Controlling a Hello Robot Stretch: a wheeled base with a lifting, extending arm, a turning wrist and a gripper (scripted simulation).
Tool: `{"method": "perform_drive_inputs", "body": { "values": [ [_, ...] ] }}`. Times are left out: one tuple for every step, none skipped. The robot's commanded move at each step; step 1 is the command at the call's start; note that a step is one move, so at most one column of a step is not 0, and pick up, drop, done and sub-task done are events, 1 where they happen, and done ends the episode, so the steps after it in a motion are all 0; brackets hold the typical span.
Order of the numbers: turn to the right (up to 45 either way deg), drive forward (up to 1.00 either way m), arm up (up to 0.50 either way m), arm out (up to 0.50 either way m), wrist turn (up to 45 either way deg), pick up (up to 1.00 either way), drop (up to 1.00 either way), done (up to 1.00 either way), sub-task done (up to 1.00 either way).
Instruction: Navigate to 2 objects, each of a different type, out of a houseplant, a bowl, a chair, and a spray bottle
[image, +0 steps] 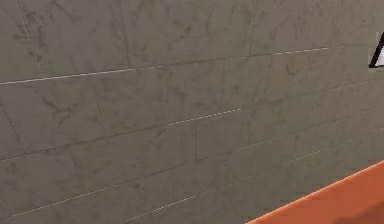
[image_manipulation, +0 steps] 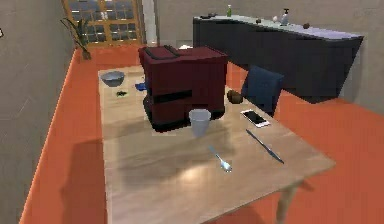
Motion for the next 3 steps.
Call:
{"method": "perform_drive_inputs", "body": {
  "values": [
    [21.0,0.00,0.00,0.00,0.0,0.00,0.00,0.00,0.00],
    [0.0,0.40,0.00,0.00,0.0,0.00,0.00,0.00,0.00],
    [42.0,0.00,0.00,0.00,0.0,0.00,0.00,0.00,0.00]
  ]
}}
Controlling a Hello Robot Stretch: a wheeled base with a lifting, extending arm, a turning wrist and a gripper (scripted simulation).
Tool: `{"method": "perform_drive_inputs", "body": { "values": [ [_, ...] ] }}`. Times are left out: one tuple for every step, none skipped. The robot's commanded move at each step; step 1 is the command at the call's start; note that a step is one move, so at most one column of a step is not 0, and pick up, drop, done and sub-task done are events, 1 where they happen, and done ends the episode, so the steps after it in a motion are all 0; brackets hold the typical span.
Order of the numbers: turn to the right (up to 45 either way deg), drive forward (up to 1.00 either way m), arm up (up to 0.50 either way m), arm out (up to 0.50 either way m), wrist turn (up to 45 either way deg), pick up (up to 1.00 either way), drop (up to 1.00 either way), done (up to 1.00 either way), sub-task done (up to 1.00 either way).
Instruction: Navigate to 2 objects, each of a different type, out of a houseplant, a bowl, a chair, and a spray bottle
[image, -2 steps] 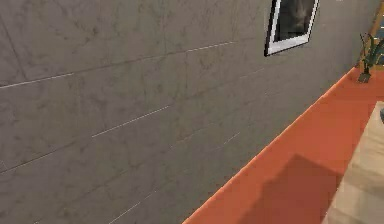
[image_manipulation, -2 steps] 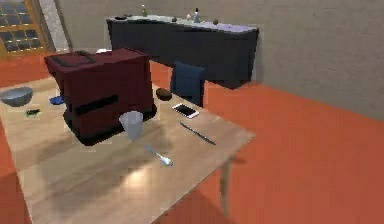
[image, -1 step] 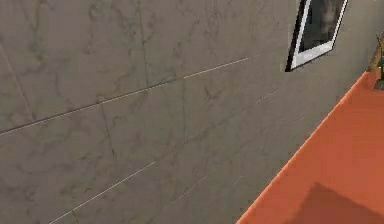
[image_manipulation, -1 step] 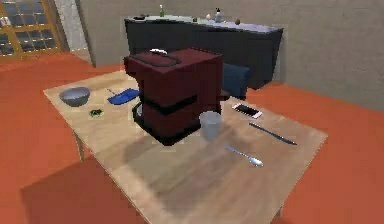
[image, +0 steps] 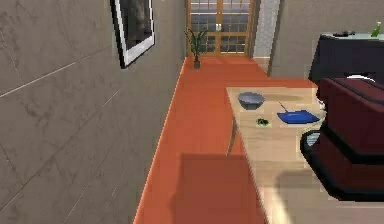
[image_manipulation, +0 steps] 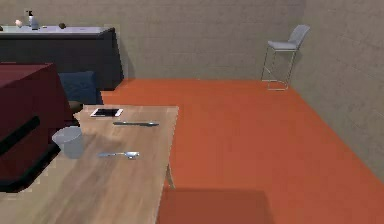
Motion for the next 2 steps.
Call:
{"method": "perform_drive_inputs", "body": {
  "values": [
    [0.0,0.45,0.00,0.00,0.0,0.00,0.00,0.00,0.00],
    [24.0,0.00,0.00,0.00,0.0,0.00,0.00,0.00,0.00]
  ]
}}
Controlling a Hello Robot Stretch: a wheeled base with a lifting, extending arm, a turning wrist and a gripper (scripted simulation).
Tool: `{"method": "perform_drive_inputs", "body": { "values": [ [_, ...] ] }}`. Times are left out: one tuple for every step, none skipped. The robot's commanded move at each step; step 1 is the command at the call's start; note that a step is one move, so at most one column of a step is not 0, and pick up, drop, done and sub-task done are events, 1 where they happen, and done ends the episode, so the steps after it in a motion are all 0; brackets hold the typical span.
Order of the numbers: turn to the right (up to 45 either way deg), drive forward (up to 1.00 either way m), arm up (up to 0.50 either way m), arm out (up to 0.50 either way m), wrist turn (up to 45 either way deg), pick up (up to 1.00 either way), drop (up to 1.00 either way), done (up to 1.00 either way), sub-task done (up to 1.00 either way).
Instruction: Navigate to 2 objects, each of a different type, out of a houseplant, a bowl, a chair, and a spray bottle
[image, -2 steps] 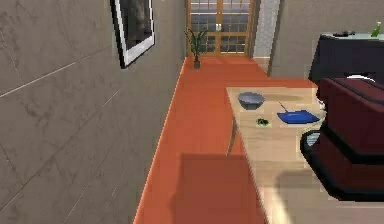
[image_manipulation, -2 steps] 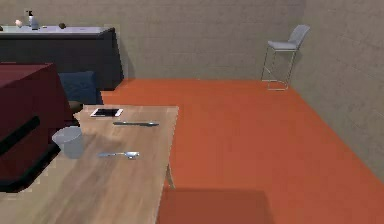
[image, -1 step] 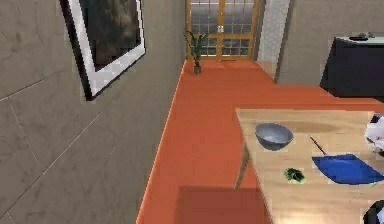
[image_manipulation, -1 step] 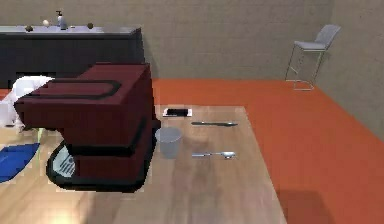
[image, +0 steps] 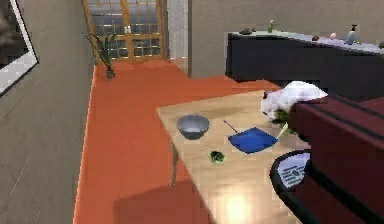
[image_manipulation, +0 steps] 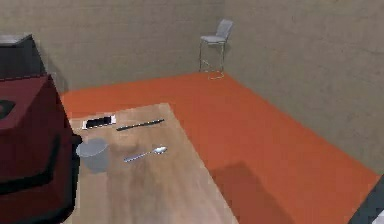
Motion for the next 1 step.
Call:
{"method": "perform_drive_inputs", "body": {
  "values": [
    [0.0,0.00,0.00,0.00,0.0,0.00,0.00,1.00,0.00]
  ]
}}
